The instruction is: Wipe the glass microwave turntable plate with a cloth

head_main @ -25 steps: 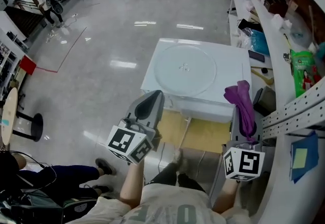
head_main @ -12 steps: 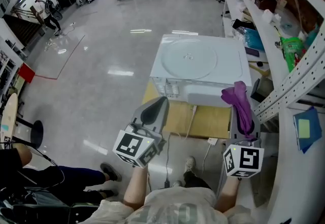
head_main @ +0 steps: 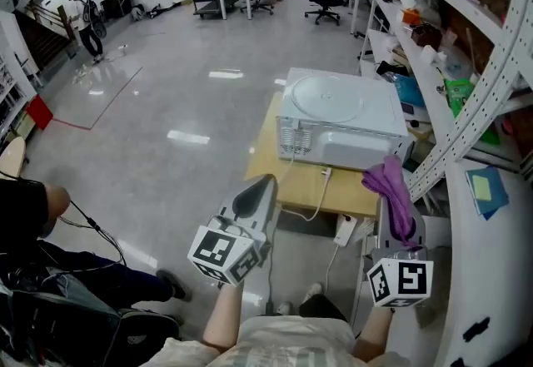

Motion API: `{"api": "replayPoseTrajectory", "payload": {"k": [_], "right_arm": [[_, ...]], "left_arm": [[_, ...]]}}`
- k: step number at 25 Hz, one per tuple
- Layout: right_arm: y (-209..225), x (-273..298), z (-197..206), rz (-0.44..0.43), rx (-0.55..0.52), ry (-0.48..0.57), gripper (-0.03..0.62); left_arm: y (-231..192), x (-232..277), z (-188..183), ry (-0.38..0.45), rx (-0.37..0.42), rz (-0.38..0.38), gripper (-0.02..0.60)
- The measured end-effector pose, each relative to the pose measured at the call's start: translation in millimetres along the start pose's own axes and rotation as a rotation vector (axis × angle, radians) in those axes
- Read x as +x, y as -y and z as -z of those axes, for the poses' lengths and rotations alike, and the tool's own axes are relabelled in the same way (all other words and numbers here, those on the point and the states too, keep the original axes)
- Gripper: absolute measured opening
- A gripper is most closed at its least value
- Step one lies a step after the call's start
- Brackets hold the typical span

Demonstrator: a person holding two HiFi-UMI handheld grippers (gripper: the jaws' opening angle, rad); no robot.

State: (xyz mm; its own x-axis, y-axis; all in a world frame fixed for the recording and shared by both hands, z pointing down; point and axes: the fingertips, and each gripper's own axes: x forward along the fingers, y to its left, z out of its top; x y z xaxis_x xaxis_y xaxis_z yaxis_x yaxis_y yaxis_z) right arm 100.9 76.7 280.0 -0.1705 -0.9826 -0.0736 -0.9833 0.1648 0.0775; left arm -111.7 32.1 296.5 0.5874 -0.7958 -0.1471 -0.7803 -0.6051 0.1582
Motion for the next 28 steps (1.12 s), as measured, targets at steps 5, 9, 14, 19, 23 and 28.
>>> {"api": "replayPoseTrajectory", "payload": {"k": [5, 9, 14, 19, 23, 28], "right_arm": [[-29, -11, -22, -0.043, -0.006, 0.033, 0.057], [-50, -20, -52, -0.12, -0.022, 0.083, 0.057], [-60, -48, -58, -0.167, 0.009, 0.094, 0.057], [-44, -104, -45, -0.169, 0.076, 0.065, 0.058], [-24, -155, -37, -0.147, 0.093, 0.054, 0.057], [-13, -215, -30, -0.147, 0.106, 0.044, 0.057]], "left_arm": [[-7, -41, -19, 0.059, -0.008, -0.037, 0.0], [-5, -65, -41, 0.1, -0.002, -0.082, 0.0], [24, -89, -51, 0.106, 0.018, -0.106, 0.0], [81, -110, -43, 0.072, 0.03, -0.089, 0.0], [127, -131, -37, 0.066, 0.042, -0.082, 0.0], [172, -169, -25, 0.049, 0.047, -0.095, 0.0]]}}
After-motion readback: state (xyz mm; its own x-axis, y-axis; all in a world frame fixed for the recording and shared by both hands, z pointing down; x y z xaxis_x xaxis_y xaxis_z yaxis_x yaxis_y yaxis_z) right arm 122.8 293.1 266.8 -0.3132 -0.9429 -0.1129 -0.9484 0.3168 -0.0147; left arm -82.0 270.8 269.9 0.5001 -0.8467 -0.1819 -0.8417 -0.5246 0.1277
